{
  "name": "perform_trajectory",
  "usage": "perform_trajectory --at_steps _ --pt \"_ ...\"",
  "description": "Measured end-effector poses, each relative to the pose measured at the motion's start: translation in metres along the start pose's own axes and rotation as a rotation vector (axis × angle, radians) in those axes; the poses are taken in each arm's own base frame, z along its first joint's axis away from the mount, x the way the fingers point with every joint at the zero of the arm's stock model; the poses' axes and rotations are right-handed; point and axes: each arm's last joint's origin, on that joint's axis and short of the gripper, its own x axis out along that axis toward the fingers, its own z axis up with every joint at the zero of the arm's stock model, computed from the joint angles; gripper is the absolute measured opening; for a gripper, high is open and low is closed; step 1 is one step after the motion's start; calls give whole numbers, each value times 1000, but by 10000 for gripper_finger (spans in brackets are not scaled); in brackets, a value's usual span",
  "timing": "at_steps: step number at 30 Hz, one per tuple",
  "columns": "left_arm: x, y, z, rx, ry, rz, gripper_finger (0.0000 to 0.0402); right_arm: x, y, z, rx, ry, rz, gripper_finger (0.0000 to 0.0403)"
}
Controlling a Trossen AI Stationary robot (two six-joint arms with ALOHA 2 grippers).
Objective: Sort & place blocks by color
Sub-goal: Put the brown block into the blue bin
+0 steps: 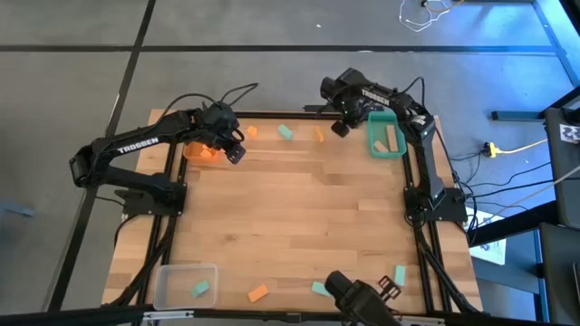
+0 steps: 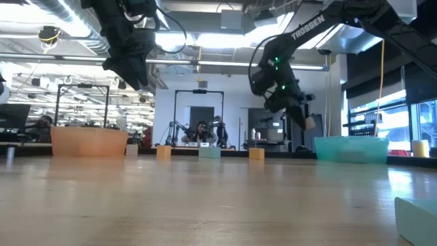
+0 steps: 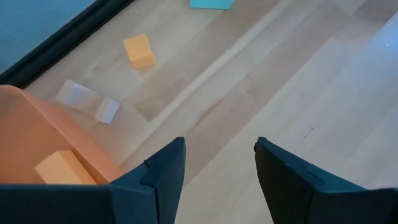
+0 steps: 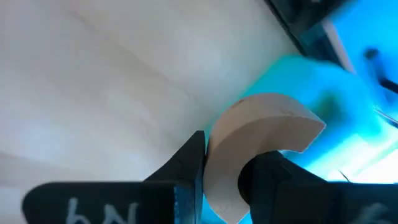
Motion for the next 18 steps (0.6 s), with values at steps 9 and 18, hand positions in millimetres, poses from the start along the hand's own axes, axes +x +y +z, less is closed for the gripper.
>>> perform_trajectory --at_steps 9,18 --pt "0 1 0 5 -6 19 183 -35 -15 -43 42 -102 -27 74" --pt "0 1 0 5 -7 26 183 -14 -30 -94 192 -174 18 74"
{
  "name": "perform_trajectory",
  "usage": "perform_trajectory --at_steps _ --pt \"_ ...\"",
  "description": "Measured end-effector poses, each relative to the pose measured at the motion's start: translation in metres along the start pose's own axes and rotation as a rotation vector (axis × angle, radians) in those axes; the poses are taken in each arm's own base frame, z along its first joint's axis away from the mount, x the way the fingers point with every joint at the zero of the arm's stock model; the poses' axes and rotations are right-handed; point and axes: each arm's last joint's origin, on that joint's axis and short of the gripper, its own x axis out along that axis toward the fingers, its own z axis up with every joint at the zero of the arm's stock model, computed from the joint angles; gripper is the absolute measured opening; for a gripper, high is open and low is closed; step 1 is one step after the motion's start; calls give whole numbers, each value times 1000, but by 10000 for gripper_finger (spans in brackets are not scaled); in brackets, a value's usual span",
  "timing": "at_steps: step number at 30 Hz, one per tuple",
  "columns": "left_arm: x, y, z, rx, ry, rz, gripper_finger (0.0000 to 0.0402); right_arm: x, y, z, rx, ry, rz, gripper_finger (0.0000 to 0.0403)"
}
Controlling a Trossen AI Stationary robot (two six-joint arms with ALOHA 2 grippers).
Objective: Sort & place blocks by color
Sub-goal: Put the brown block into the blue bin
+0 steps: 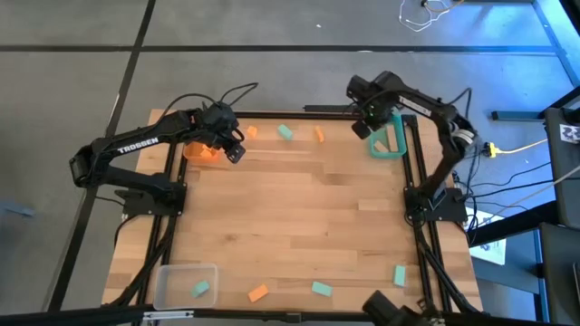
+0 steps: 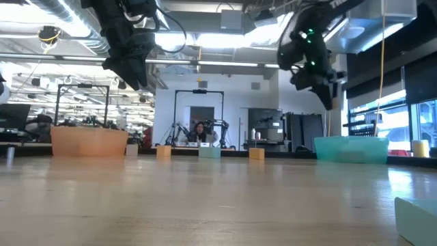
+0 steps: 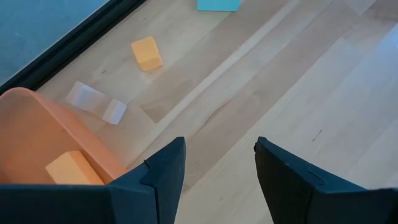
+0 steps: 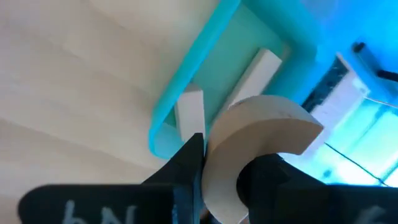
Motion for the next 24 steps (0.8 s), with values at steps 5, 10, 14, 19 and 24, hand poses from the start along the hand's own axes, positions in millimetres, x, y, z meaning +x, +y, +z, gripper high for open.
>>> perform_trajectory --at_steps 5,10,14,19,24 --pt "0 0 0 -2 0 -1 183 40 -9 5 92 -32 52 74" --pt "0 0 0 -9 0 -1 183 69 -22 2 136 -2 51 74" --pt "0 0 0 -10 -1 -1 183 81 -30 -1 167 13 55 74" --pt "0 0 0 -10 -1 -1 183 85 -35 0 192 8 80 76" --pt "0 0 0 -10 -1 -1 183 84 -35 1 193 2 88 129"
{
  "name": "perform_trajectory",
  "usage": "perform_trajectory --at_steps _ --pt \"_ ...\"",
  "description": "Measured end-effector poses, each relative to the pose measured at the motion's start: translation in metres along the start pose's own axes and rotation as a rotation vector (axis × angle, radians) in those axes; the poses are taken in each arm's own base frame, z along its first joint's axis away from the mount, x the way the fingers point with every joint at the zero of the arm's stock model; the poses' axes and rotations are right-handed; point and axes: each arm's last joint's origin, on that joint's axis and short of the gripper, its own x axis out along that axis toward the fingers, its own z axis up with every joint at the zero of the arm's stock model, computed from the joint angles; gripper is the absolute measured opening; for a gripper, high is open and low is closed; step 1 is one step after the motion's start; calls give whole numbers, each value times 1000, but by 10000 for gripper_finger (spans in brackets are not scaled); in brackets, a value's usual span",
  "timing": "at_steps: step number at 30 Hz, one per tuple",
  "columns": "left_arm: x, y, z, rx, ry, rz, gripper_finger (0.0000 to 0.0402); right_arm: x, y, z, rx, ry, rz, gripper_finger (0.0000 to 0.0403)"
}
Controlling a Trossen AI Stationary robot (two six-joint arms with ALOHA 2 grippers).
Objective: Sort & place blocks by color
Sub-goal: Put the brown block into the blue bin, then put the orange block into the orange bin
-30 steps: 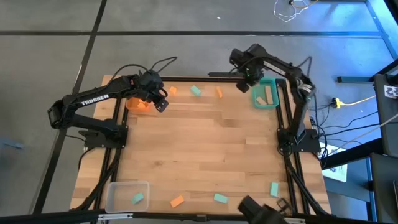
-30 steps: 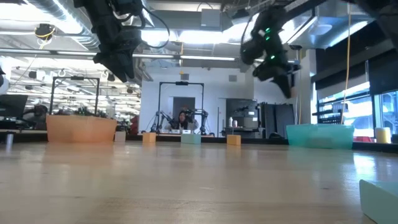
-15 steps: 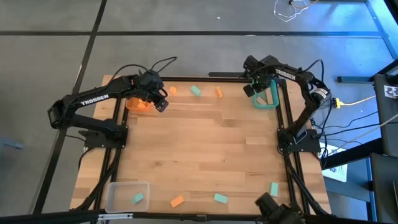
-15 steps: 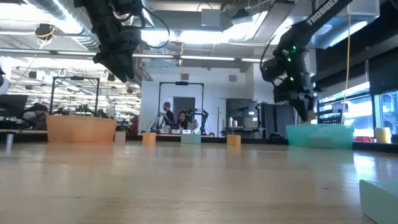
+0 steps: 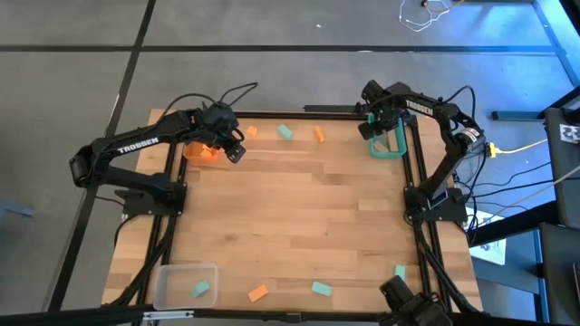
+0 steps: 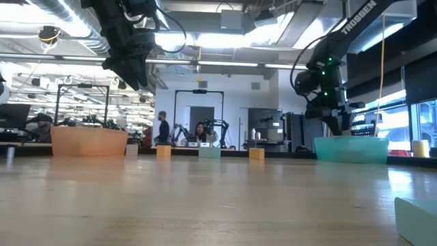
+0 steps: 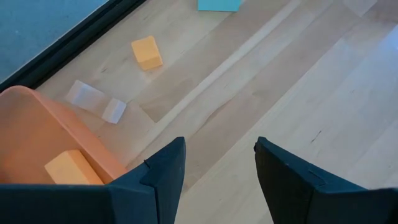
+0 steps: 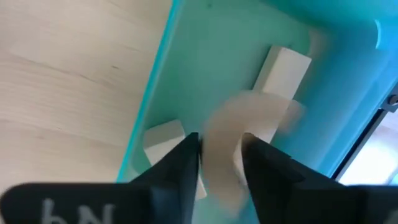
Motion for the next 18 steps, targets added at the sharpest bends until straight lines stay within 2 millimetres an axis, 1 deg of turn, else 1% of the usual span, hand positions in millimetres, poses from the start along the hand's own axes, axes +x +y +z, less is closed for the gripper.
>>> perform_trajectory --at_steps 3,7,9,13,16,18 --pt "0 0 0 0 0 0 183 0 0 1 1 -10 3 143" --pt "0 0 0 0 0 0 183 -1 0 2 5 -19 5 148" --pt "0 0 0 5 0 0 183 -6 0 2 9 -21 23 149" --pt "0 0 0 7 1 -2 183 -31 1 0 -14 -93 97 150" --pt "0 -2 -1 13 15 -41 183 -56 5 -9 -48 -181 146 151" --pt "0 -6 -2 50 32 -91 183 -72 8 -17 -72 -251 164 151"
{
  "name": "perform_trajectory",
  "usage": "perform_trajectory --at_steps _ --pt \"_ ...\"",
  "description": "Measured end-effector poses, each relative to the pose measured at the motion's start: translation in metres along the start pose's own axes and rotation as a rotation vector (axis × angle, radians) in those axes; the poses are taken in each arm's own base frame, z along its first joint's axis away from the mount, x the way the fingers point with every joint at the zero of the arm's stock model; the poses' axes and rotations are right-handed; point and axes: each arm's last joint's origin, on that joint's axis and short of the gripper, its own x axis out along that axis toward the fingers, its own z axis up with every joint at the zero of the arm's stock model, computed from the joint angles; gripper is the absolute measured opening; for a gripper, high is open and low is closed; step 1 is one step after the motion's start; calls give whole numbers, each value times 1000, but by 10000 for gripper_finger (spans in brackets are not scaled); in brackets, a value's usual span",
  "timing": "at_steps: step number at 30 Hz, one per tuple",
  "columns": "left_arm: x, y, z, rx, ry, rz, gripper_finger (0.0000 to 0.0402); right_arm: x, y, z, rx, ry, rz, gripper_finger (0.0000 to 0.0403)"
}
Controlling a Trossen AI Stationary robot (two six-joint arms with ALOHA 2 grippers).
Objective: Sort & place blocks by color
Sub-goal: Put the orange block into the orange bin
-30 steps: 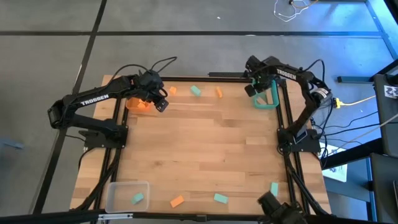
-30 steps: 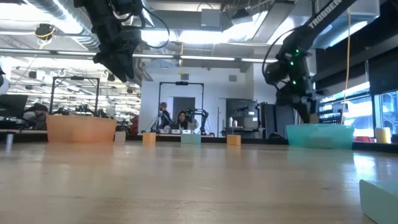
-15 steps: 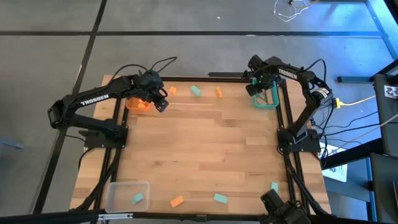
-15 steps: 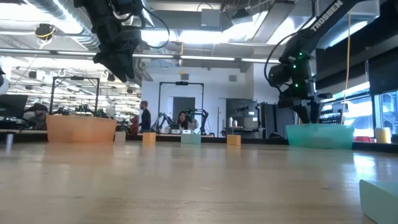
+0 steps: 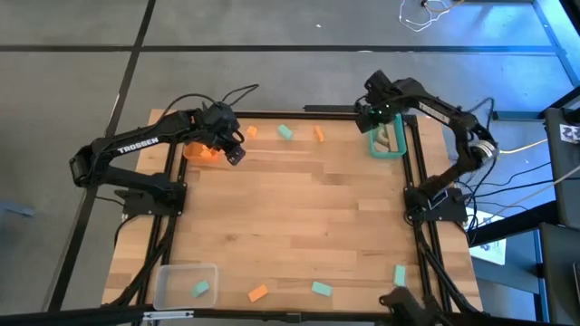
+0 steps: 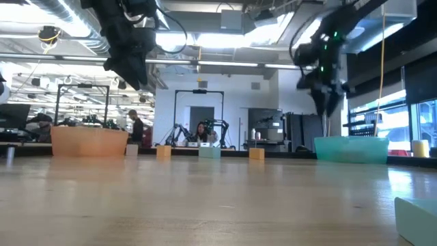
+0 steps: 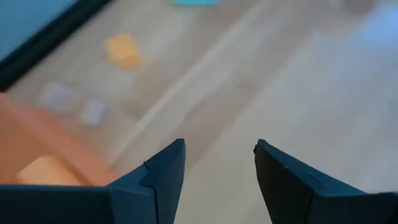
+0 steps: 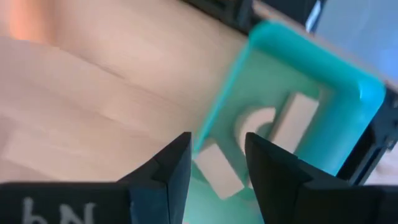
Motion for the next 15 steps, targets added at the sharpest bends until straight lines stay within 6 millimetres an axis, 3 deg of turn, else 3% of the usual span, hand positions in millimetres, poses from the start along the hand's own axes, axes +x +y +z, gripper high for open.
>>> perform_trajectory --at_steps 7,15 --pt "-2 -28 -13 214 92 -218 183 -42 28 -20 -233 -138 117 151" --pt "-8 -64 -35 329 176 -338 183 -59 56 -37 -478 -172 303 151"
